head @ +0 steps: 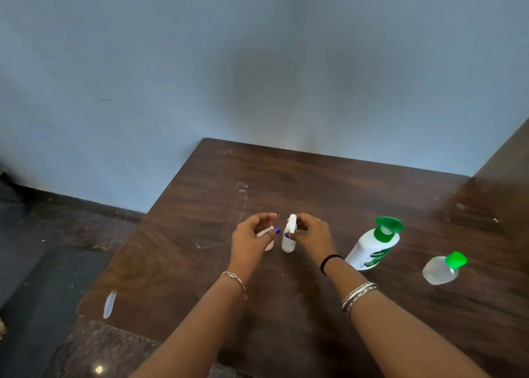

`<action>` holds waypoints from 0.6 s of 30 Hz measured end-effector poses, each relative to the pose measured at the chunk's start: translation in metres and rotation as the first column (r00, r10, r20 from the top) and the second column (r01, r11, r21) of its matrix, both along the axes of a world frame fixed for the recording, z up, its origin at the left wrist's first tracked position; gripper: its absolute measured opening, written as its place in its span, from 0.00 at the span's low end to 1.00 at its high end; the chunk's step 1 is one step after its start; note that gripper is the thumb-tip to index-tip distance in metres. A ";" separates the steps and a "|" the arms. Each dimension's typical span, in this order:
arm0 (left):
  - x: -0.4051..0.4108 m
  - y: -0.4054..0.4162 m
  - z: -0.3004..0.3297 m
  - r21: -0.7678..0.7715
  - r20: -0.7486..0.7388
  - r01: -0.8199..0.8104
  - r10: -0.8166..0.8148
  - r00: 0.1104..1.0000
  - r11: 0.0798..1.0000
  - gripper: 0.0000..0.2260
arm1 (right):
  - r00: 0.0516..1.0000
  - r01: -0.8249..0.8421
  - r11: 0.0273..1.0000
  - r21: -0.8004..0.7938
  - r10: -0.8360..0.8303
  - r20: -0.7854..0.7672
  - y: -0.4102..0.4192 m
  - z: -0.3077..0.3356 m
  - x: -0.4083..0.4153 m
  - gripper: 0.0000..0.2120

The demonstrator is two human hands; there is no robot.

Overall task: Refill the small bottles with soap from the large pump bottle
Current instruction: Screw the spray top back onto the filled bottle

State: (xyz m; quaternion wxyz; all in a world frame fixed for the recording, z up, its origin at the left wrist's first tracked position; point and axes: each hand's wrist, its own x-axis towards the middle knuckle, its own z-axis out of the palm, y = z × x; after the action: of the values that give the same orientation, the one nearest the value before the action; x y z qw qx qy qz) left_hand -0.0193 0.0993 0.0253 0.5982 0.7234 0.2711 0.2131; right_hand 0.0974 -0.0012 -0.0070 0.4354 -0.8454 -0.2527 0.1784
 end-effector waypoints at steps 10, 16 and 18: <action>0.021 -0.012 0.030 0.056 0.131 -0.008 0.001 0.991 0.998 0.12 | 0.990 -0.137 0.982 -0.130 0.137 -0.010 -0.024 0.022 0.005 0.32; 0.061 -0.057 0.079 0.103 0.292 0.129 -0.154 0.944 0.986 0.10 | 0.916 0.107 0.963 0.248 -0.193 0.352 -0.088 0.102 0.017 0.17; 0.075 -0.083 0.092 0.123 0.320 0.202 -0.231 0.919 0.972 0.10 | 0.848 0.219 0.915 0.338 -0.350 0.399 -0.120 0.121 0.024 0.13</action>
State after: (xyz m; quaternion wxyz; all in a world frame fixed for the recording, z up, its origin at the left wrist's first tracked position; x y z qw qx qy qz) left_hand 0.0561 0.0168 0.1173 0.6227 0.7282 0.0754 0.2761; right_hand 0.1218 -0.1211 0.1145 0.5014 -0.8214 -0.2401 -0.1274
